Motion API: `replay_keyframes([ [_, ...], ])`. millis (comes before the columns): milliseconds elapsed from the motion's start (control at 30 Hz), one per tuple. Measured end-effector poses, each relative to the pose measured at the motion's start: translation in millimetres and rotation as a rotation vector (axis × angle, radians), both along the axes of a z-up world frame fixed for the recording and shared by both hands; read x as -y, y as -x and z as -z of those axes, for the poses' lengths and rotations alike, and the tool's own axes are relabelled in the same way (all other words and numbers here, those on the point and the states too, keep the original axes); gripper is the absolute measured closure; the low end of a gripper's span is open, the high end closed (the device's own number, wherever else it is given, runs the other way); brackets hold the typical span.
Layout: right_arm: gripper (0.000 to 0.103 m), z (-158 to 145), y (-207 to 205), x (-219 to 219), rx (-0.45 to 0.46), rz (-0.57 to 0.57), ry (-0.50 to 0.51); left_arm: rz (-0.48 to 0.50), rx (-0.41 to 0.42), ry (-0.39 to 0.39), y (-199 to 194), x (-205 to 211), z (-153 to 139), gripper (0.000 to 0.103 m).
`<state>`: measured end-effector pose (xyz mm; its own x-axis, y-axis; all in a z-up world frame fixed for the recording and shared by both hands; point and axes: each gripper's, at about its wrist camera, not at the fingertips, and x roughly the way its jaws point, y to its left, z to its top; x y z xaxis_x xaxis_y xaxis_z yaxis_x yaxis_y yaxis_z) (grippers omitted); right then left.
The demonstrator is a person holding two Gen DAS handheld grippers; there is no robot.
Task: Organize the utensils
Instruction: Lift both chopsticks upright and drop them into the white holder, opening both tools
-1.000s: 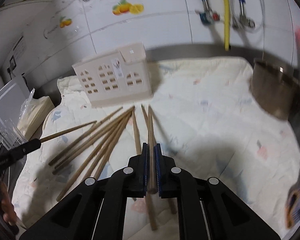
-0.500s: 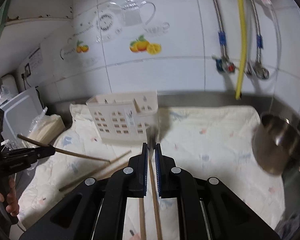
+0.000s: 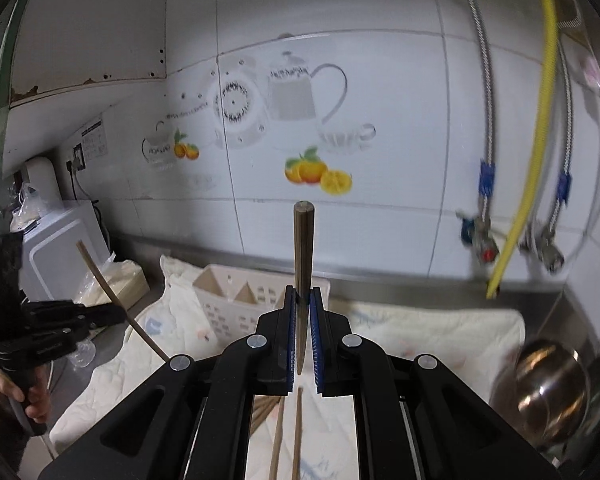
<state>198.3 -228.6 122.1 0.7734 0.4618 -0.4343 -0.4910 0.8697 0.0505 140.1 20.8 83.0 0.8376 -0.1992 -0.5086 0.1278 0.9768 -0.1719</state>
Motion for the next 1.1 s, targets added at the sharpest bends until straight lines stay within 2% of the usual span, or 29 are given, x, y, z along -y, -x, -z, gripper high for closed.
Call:
replay_keyframes([
  [300,0.096,-10,-34,-23,0.015,-0.008,0.016,-0.021,0.121,-0.033,-28,-5,-69,0.097],
  [500,0.096,-5,-55,-33,0.01,0.006,0.03,-0.068,0.148,-0.035,-65,-14,-81,0.097],
  [633,0.096,6,-68,-38,-0.017,0.007,0.045,-0.071,0.1,-0.023,-88,-18,-67,0.097],
  [933,0.096,38,-85,-46,-0.085,0.005,0.075,-0.063,-0.07,-0.013,-124,-27,-5,0.097],
  [1100,0.096,46,-87,-46,-0.099,0.009,0.082,-0.059,-0.106,-0.022,-130,-28,11,0.094],
])
